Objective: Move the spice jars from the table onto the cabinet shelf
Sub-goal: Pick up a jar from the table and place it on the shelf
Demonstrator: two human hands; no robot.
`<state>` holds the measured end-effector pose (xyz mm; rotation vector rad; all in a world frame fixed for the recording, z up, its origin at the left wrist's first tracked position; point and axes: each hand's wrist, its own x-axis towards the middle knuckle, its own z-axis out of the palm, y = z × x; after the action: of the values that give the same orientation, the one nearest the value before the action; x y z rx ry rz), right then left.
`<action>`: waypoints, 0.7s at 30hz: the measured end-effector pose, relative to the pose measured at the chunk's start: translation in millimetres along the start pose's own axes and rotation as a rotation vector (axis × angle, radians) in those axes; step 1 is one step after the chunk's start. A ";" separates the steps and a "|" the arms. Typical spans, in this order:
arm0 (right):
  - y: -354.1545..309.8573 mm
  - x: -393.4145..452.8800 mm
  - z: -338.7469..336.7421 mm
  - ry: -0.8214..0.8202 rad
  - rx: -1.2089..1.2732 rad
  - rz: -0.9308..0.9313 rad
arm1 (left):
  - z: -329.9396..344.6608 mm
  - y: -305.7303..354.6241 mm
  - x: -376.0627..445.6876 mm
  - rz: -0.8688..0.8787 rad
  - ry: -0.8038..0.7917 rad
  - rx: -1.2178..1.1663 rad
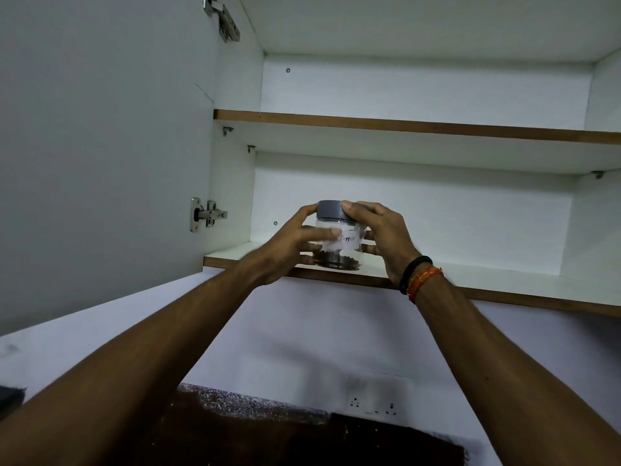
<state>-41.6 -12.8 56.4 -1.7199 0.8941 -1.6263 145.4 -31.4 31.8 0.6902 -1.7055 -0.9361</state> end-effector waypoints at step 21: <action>86.1 33.8 43.2 0.135 -1.023 -0.330 | -80.8 -12.6 71.6 -0.011 0.131 0.028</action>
<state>-3.7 -91.9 4.3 -2.5403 1.7918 -1.5966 200.2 -116.7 71.0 0.7629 -1.6031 -0.8575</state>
